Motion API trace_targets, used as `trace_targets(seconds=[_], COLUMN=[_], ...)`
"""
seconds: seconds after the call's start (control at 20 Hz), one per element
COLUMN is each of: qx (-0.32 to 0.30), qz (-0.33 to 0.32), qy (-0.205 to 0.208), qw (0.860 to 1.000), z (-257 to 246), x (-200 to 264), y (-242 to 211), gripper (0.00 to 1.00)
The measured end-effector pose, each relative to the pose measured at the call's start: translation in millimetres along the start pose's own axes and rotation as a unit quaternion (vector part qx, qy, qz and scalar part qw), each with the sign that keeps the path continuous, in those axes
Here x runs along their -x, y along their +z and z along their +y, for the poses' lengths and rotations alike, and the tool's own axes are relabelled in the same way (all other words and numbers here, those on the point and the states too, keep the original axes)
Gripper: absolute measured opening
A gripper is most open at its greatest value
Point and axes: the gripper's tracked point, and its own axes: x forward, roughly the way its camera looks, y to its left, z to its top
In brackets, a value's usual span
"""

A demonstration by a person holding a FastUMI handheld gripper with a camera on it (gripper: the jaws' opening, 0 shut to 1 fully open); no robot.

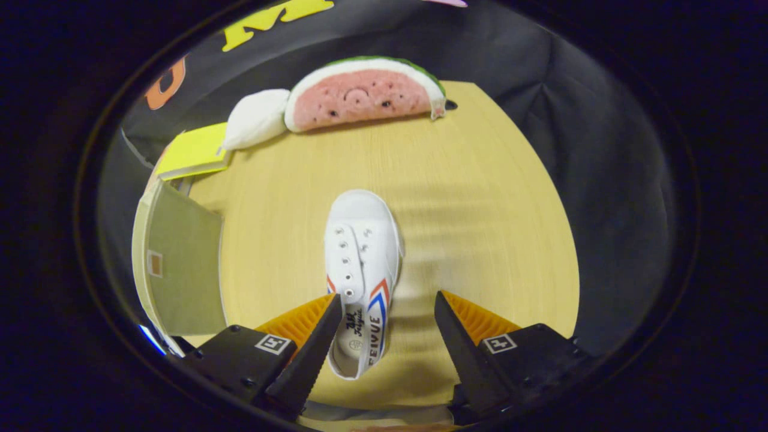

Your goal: Open the storage box then place both shoes into the box .Put the left shoe in first, then the right shoe, with the right side of both shoes facing outward in a uniform manner.

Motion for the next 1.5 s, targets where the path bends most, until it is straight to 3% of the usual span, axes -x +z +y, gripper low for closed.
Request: trace_targets(seconds=[0.15,0.3,0.5,0.65,0.85,1.05,1.5], qx=[0.009,0.045,0.007,0.024,0.018,-0.018,-0.039], qz=[0.032,0.065,0.056,0.042,0.035,0.006,-0.152], qy=[0.013,-0.022,0.005,-0.016,-0.025,-0.006,-0.008], qw=[0.999,0.997,0.998,0.999,0.999,1.0,0.988], z=[5,-5,10,10,7,9,12], x=[-19,-34,-41,-41,-31,-23,35], y=[-7,-1,-4,-7,-8,0,20], gripper=[0.98,0.97,0.77,0.32,0.16,0.08,0.08])
